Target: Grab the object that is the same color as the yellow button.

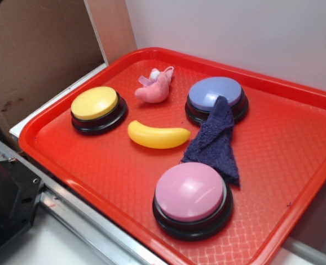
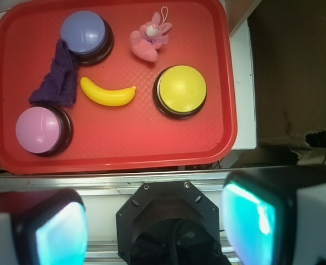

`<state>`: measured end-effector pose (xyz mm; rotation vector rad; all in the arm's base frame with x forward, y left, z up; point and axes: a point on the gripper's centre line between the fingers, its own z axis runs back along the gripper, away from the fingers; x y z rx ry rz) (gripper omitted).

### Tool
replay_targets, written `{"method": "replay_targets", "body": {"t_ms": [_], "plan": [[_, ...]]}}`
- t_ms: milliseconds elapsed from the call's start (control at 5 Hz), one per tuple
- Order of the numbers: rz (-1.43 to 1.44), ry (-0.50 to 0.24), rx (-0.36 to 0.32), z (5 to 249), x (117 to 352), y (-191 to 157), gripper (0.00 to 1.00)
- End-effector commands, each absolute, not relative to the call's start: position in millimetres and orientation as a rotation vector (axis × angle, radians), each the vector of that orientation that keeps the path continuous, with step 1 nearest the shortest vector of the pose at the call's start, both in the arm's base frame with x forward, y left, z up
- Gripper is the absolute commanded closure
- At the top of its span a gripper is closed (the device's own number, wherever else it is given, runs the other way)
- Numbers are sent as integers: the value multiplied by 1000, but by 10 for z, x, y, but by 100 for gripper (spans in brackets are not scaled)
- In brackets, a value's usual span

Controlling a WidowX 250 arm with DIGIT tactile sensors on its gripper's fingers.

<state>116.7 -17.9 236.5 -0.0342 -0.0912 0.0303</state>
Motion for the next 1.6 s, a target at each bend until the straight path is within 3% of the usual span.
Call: {"method": "replay_targets", "body": {"t_ms": [0,400,1000,1200,1400], "plan": [[30,-91,-34,2365,1167,-179,0],[313,-54,-58,2190,1417,-392,0],[1062,-122,-255,1710,1868,-498,0],[1308,-177,-230,1335,2025,-516,0],[1423,-177,-199,1101,2079,-522,0]]}}
